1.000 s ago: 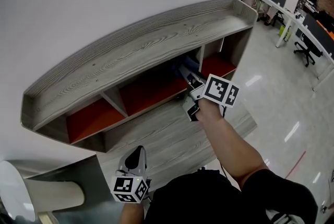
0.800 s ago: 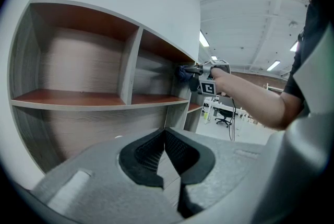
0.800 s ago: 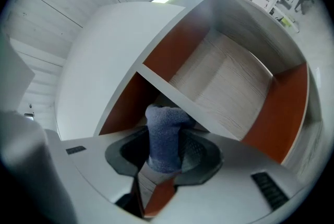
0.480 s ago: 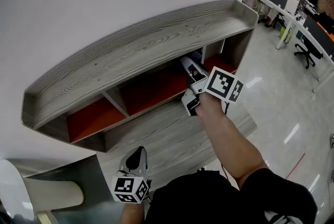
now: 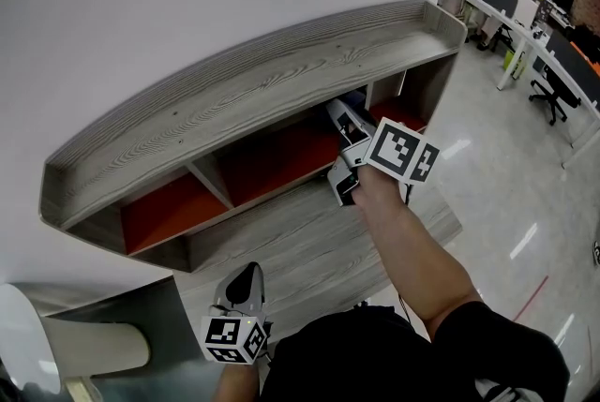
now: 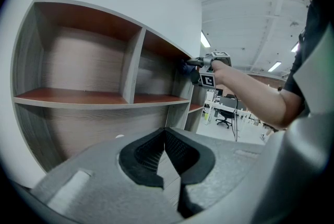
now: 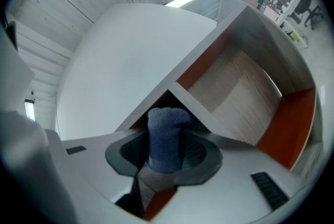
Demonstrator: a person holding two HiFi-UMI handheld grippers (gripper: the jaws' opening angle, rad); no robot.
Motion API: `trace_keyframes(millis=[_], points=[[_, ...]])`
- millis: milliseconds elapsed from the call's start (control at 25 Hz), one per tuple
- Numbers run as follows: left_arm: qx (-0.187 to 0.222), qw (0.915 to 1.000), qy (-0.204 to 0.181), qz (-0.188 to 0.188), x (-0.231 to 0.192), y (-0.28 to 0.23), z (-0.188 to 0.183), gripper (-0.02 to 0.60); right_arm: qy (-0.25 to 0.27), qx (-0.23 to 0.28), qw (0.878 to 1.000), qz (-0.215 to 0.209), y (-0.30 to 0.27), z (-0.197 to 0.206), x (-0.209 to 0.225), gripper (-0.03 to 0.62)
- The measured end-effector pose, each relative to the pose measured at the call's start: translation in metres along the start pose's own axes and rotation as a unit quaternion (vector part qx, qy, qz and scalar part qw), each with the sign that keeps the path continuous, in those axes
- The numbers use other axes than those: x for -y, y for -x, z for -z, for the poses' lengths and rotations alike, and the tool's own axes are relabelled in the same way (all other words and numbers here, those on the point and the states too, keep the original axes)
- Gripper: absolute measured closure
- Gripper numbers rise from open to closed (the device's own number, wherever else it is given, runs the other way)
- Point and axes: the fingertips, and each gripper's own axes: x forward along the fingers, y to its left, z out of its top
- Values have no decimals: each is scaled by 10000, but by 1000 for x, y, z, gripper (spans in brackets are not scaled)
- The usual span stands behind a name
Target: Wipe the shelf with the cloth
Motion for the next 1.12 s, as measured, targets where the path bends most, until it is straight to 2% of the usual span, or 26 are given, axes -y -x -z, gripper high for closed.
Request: trace_keyframes(millis=[200, 360, 480, 720, 1120], points=[[15, 10000, -3, 8, 0, 0, -1, 572, 539, -37, 9985, 127, 1, 1, -2, 450], [3, 10000, 0, 14, 1, -1, -1, 572, 1274, -169, 9914, 230, -1, 6, -4, 450], [9, 10000, -5, 19, 1, -1, -1, 572, 2028, -259, 9783, 339, -3, 10, -9, 450], [16, 10000, -13, -3, 0, 1, -3, 572, 3313, -428, 9417, 396, -7, 22, -25, 448], [50, 9999, 42, -93, -7, 8, -1, 571, 4119, -628, 9090, -44, -18, 62, -68, 449]])
